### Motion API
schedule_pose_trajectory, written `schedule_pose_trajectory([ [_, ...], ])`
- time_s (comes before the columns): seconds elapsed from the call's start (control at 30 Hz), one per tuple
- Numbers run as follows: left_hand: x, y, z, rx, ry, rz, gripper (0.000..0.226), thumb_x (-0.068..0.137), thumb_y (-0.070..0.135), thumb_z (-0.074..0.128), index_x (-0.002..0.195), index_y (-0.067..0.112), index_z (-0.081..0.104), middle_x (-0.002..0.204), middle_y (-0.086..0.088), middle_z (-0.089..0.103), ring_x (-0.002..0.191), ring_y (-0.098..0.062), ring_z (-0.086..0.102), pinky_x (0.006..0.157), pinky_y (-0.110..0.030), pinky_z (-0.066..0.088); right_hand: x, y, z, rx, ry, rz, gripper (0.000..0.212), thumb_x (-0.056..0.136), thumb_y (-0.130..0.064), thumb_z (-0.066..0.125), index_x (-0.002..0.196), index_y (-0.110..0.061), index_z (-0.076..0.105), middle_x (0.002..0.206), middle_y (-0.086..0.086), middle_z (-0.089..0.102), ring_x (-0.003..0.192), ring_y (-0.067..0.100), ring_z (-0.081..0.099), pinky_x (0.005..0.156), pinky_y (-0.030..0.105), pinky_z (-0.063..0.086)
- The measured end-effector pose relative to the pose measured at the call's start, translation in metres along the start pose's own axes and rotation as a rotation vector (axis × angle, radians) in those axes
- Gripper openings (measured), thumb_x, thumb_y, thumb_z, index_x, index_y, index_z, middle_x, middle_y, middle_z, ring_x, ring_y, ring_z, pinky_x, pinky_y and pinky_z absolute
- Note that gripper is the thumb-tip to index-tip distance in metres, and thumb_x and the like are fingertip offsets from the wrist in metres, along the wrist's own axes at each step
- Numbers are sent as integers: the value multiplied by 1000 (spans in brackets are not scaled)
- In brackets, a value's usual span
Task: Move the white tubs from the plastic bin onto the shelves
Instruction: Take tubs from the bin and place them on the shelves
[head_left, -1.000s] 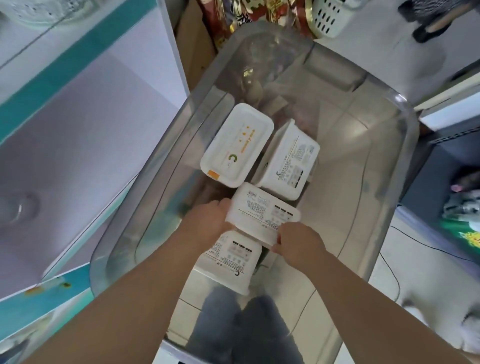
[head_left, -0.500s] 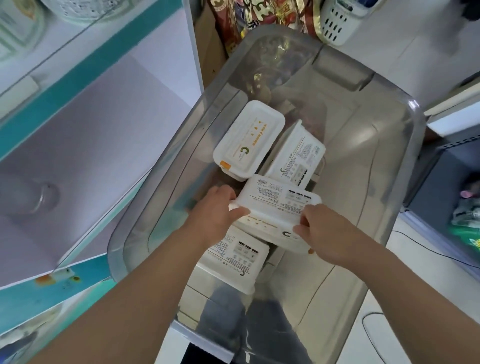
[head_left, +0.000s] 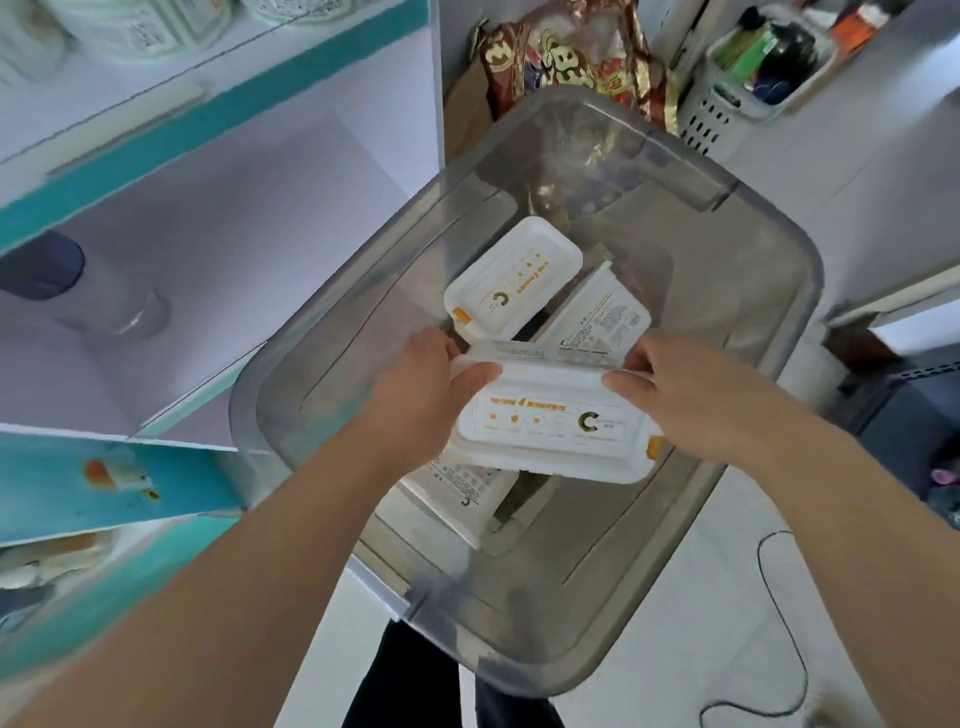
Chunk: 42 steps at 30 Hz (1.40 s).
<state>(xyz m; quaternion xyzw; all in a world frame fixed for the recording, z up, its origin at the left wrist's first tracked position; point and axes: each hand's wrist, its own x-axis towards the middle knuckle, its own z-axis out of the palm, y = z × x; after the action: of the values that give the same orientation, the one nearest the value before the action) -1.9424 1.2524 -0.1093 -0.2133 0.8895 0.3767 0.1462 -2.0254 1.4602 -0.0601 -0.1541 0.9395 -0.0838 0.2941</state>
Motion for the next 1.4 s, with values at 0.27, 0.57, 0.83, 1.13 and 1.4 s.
schedule_pose_trajectory([
  [0.27,-88,3,-63,-139,215,-136,38,89,57,47,96,20,52,89,2,64,75,-18,66,67,-40,58,-44,-28,-30,427,41,-161,21,88,-39,60,101,-23,59,93,-8,67,84,12,65,77,40,56],
  [0.57,-191,-53,-134,-426,553,-283,46,92,51,48,85,7,56,71,-4,64,40,-12,60,33,-19,42,-113,-147,-39,582,-88,-511,44,85,-36,65,123,-53,50,108,-23,67,96,-1,63,72,24,51],
  [0.83,-308,-167,-207,-567,773,-387,51,93,50,49,94,-1,56,72,-9,65,42,-16,60,33,-22,42,-185,-304,9,438,-267,-792,69,61,-24,83,119,-49,53,109,-22,68,102,-2,63,90,31,50],
  [1.13,-442,-295,-298,-667,981,-339,46,79,55,65,100,14,61,84,-1,71,63,-9,69,55,-24,56,-231,-483,105,503,-211,-943,68,59,-14,86,118,-32,58,104,-17,70,97,3,65,93,33,52],
  [1.4,-475,-374,-361,-710,788,-148,110,32,46,94,131,27,48,118,7,66,100,-14,68,92,-44,52,-223,-592,138,700,-214,-997,63,63,-9,82,119,-24,59,109,-7,70,103,8,64,91,28,52],
])
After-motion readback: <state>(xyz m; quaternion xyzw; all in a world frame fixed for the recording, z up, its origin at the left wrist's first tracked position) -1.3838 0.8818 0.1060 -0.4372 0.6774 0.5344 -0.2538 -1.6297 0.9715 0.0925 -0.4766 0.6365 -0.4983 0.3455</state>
